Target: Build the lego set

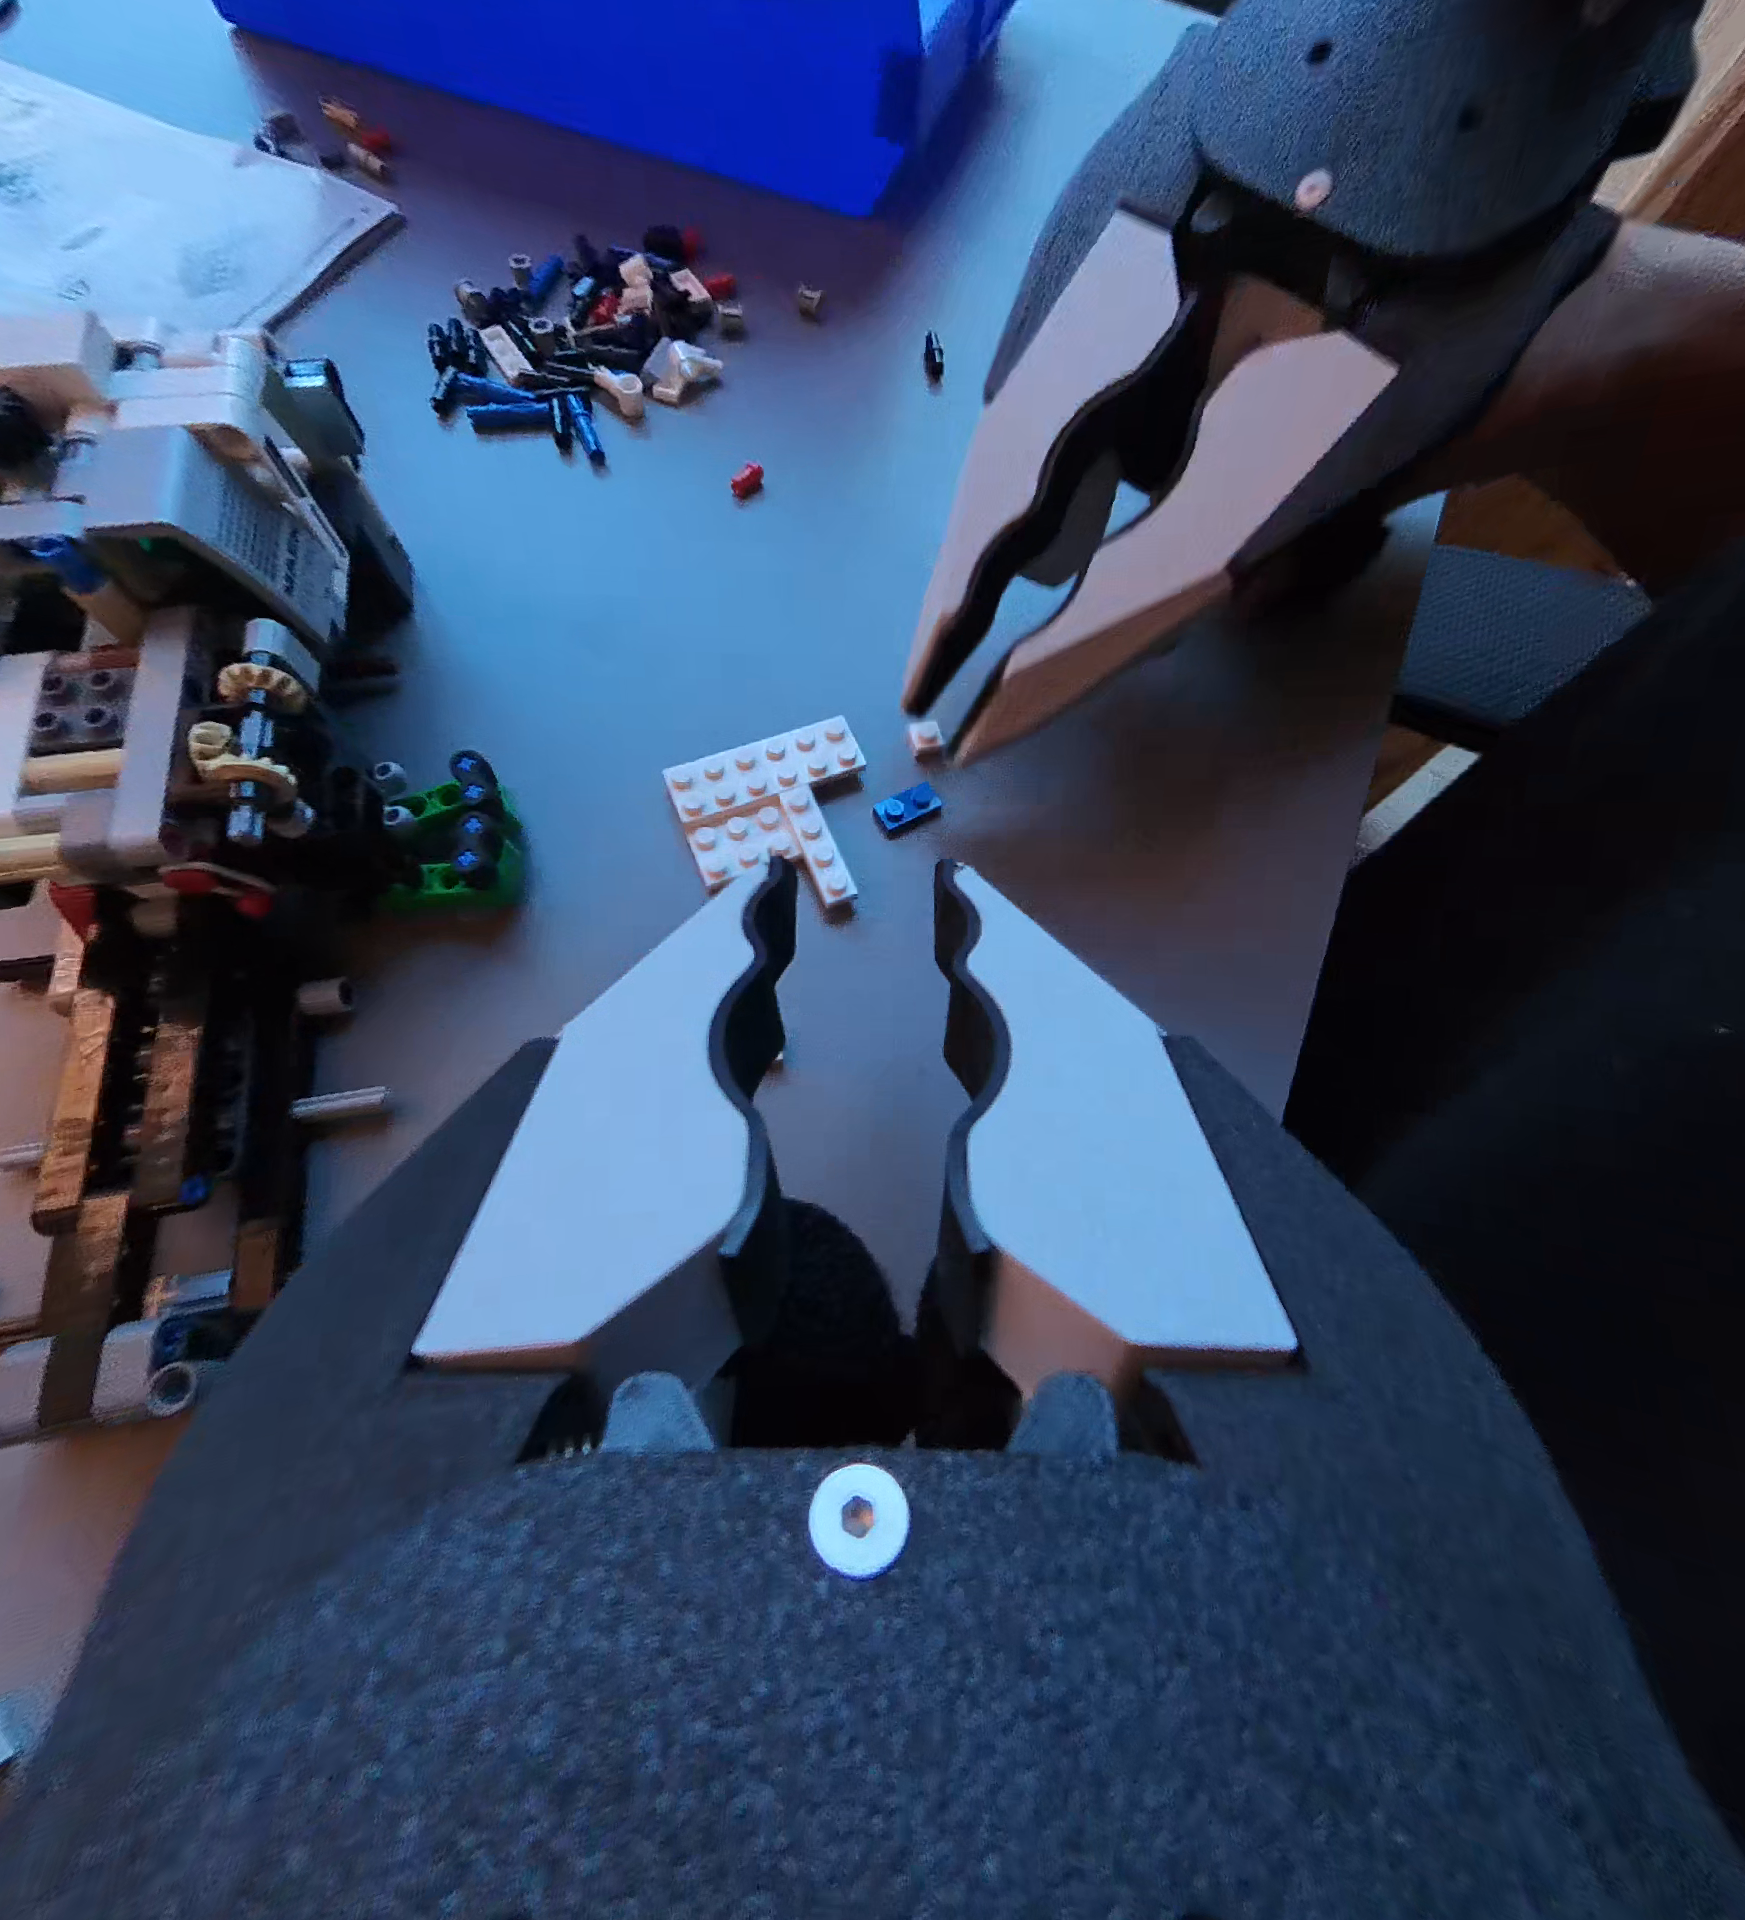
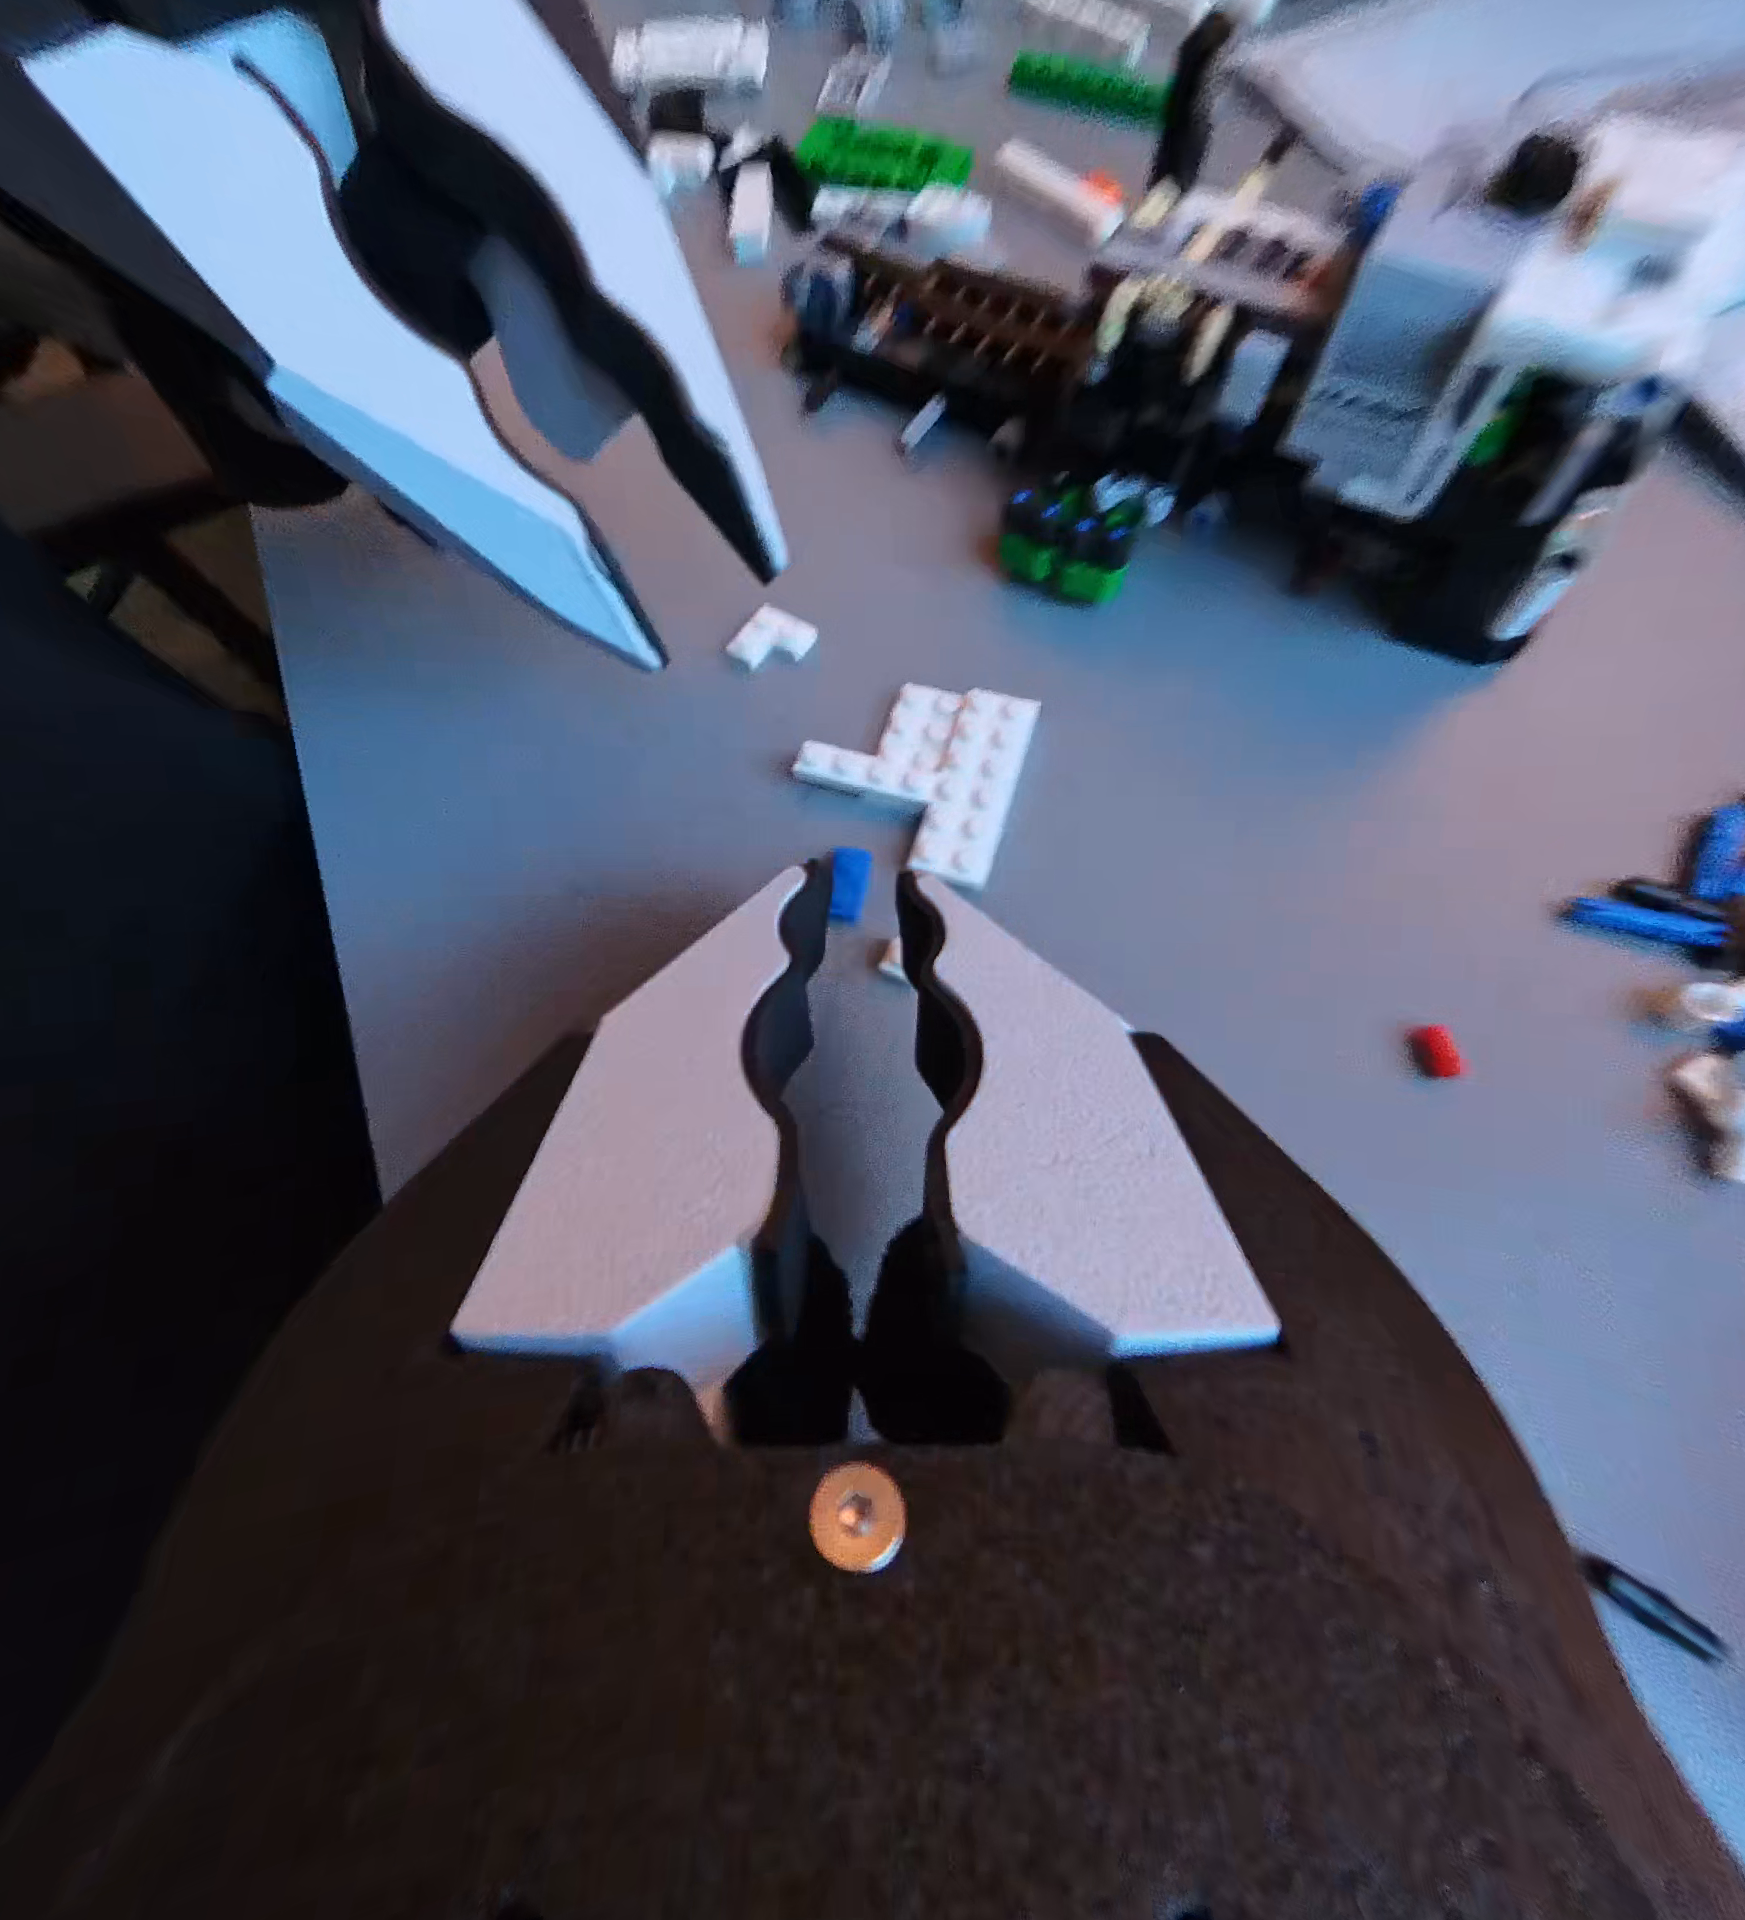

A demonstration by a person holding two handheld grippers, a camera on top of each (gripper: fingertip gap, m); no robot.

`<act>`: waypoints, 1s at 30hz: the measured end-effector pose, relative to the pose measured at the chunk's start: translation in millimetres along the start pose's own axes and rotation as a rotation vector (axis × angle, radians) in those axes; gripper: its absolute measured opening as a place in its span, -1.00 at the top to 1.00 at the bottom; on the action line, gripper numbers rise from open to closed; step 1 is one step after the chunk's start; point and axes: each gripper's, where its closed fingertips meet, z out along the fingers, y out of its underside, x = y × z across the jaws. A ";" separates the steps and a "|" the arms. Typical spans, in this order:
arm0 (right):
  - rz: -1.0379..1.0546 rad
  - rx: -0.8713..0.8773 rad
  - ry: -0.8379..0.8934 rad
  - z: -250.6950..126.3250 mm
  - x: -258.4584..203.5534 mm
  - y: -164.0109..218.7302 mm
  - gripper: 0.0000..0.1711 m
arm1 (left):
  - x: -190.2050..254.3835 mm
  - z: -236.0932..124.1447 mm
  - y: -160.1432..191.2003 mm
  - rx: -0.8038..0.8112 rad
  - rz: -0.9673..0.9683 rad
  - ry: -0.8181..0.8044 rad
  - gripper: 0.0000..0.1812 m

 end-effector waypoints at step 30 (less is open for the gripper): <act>0.065 -0.144 0.002 -1.9 -8.8 -6.4 0.80 | -11.3 5.5 16.9 -0.044 0.118 -0.058 0.73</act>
